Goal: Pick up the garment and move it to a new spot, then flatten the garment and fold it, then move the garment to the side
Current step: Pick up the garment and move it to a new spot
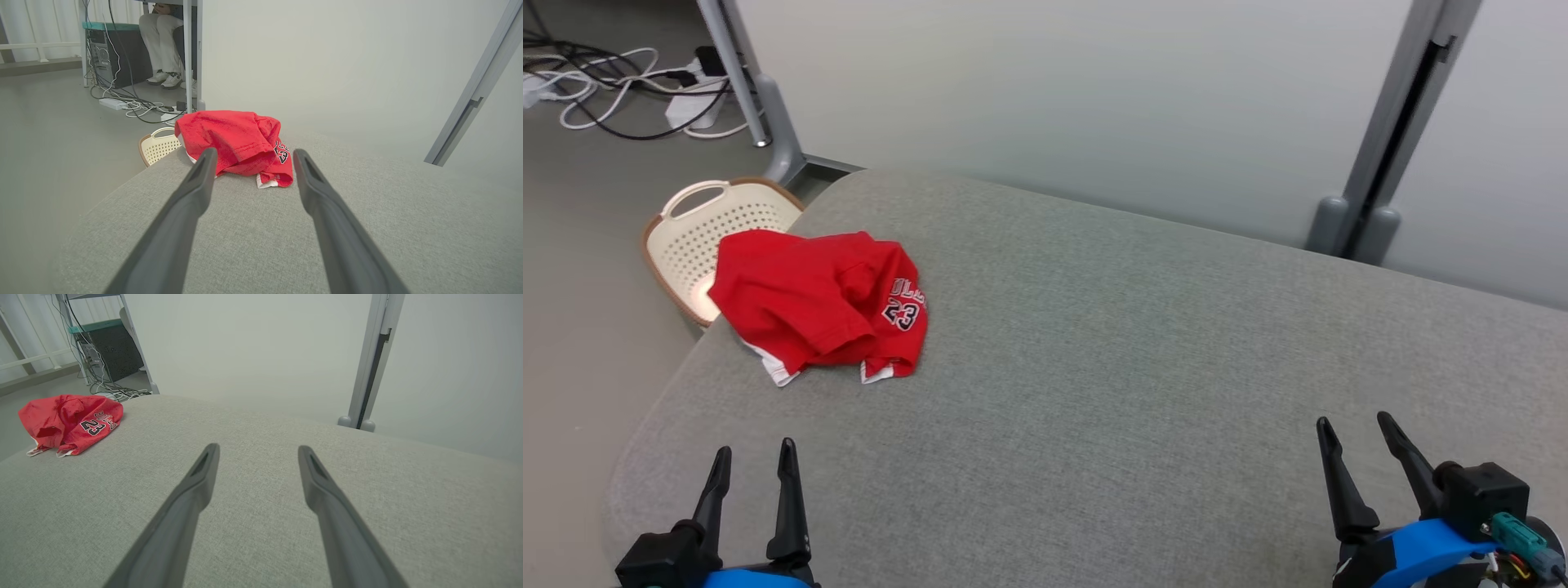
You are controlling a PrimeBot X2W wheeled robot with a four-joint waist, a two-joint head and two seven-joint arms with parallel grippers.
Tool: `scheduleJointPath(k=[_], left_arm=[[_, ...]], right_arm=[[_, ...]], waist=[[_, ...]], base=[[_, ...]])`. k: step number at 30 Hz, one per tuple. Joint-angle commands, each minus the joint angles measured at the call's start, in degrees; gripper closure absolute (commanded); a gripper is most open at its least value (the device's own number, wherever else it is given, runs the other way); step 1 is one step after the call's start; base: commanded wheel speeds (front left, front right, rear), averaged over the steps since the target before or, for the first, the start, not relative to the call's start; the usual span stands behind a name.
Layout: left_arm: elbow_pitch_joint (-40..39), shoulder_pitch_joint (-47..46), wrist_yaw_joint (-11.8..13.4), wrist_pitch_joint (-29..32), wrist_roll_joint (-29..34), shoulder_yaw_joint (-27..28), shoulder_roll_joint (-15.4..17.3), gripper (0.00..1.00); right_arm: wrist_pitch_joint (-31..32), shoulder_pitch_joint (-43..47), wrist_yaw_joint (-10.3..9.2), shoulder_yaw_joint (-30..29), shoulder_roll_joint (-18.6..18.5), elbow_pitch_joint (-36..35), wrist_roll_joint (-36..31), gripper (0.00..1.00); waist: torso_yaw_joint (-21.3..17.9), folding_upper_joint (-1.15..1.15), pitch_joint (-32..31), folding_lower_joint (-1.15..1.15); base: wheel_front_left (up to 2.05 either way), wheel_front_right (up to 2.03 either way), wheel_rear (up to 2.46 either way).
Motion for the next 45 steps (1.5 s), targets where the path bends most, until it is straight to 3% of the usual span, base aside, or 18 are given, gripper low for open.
scheduleJointPath(k=[1, 14, 28, 35, 39, 45], left_arm=[[-0.2, 0.6, 0.2, 0.0, -0.1, 0.1, 0.2, 0.0], [-1.0, 1.3, 0.5, 0.1, -0.8, 0.2, 0.7, 0.0], [-2.8, 1.3, 1.1, 1.6, -0.7, 0.0, 2.1, 0.0], [-10.1, -2.0, 1.5, 6.9, -2.6, 1.5, 4.1, 0.0], [-13.7, -4.8, 3.1, 13.0, -6.1, 3.9, 4.7, 0.0], [-13.0, -12.1, 4.8, 23.0, -11.2, 9.0, 9.6, 0.0]], right_arm=[[-0.1, 0.0, 0.01, 0.1, 0.0, 0.1, 0.3, 0.0], [-0.3, -0.8, 0.01, 1.5, 0.0, 0.8, 0.9, 0.0], [0.1, -0.3, 0.01, 1.9, 0.0, 0.5, 0.6, 0.0], [0.6, -0.4, 0.01, 2.3, 0.0, -0.5, 0.3, 0.0], [1.2, -1.8, 0.01, 2.7, 0.0, -1.7, -0.2, 0.0], [2.2, -4.3, 0.01, 3.8, -0.9, -4.0, -1.2, 0.0]], waist=[[2.7, 0.0, -0.2, 0.0], [8.5, 0.0, -0.1, 0.0], [8.1, 0.0, -0.3, 0.0], [6.6, 0.0, 1.3, 0.0], [4.8, 0.0, 3.9, 0.0], [1.0, 0.0, 10.3, 0.0]], base=[[0.0, 0.0, 0.0], [0.0, 0.0, 0.0], [0.0, 0.0, 0.0], [0.0, 0.0, 0.0], [0.0, 0.0, 0.0], [0.0, 0.0, 0.0]])
